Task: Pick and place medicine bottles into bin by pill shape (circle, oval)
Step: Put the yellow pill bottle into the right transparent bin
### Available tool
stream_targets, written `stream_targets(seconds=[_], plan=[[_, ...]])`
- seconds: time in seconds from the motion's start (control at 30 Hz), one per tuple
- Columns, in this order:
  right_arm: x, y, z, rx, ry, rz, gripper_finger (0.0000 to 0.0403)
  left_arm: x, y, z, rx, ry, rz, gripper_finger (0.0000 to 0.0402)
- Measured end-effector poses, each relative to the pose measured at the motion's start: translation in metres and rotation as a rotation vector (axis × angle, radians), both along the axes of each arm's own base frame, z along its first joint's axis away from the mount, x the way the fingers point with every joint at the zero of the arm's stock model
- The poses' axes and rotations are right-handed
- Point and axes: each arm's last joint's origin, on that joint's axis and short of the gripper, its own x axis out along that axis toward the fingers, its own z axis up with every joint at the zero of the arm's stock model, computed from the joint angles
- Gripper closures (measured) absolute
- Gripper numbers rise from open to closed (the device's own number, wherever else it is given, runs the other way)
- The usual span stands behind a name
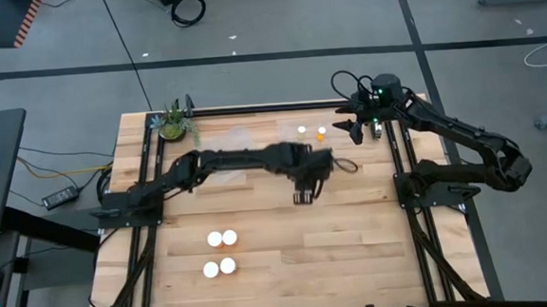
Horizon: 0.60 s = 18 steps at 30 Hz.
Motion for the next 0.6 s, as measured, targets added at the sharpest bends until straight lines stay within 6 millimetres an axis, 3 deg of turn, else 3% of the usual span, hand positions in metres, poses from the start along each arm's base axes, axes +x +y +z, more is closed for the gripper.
stream_targets(seconds=[0.4,0.6], plan=[[-0.005,-0.005,0.0,-0.016,0.022,-0.065,0.0152,-0.001,0.099,0.007,0.152,-0.085,-0.083,0.0269],[-0.004,-0.007,0.002,-0.054,0.007,-0.085,0.0152,-0.005,0.136,0.011,0.062,-0.195,-0.105,0.0275]])
